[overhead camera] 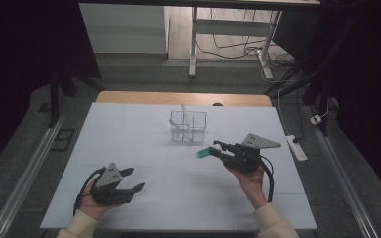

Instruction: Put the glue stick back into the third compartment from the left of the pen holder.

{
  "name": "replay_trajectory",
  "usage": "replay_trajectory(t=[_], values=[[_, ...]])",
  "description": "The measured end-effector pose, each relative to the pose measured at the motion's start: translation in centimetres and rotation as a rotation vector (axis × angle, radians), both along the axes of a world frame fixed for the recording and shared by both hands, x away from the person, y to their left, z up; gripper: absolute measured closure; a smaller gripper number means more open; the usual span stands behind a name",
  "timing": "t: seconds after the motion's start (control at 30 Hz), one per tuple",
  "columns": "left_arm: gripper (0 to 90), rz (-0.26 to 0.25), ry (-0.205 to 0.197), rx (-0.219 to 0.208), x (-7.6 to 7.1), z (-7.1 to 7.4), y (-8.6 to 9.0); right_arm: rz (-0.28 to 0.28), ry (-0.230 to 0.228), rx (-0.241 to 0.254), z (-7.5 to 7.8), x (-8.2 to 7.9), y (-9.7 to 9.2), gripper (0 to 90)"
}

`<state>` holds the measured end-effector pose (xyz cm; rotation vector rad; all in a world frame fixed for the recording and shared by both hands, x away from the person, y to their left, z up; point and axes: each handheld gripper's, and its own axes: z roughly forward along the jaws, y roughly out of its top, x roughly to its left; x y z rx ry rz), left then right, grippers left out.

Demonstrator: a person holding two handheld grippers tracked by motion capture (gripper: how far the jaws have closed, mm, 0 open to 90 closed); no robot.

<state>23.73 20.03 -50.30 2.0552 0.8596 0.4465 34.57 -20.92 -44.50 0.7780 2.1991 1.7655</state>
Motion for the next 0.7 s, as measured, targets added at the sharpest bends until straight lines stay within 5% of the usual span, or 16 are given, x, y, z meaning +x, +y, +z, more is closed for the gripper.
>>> replay_trajectory(t=[0.7], values=[[32.2, 0.022, 0.021, -0.005, -0.1, -0.9, 1.6, -0.092, -0.036, 0.017, 4.5, 4.3, 0.8, 64.1]])
